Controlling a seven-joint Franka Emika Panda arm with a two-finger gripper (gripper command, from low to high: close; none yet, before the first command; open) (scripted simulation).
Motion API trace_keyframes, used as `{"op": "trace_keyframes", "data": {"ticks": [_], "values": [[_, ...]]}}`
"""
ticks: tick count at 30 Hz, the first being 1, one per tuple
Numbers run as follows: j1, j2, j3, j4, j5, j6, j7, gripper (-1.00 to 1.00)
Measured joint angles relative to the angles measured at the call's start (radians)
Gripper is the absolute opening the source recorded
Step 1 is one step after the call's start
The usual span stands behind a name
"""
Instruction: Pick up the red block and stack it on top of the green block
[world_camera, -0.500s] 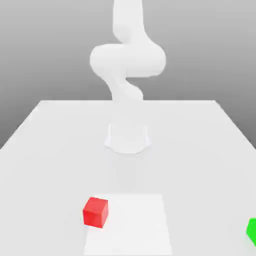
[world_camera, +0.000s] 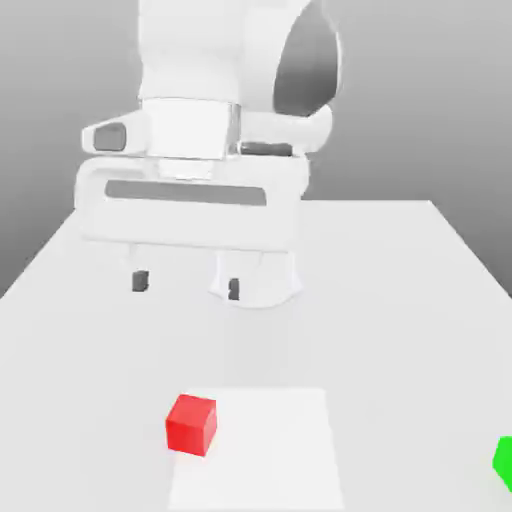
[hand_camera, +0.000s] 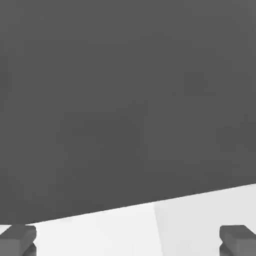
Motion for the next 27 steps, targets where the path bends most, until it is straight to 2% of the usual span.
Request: {"op": "trace_keyframes", "data": {"ticks": [5, 11, 12, 19, 25, 27], "values": [[-0.032, 0.182, -0.013, -0.086, 0.029, 0.100, -0.011, 0.00], [-0.052, 0.399, 0.016, -0.075, 0.077, 0.275, -0.044, 0.00], [-0.057, 0.426, 0.021, -0.071, 0.081, 0.298, -0.047, -1.00], [-0.059, 0.428, 0.023, -0.071, 0.078, 0.300, -0.045, -1.00], [-0.049, 0.243, 0.013, -0.094, 0.037, 0.137, -0.020, -1.00], [0.005, 0.248, 0.056, -0.045, 0.017, 0.092, -0.066, -1.00]]}}
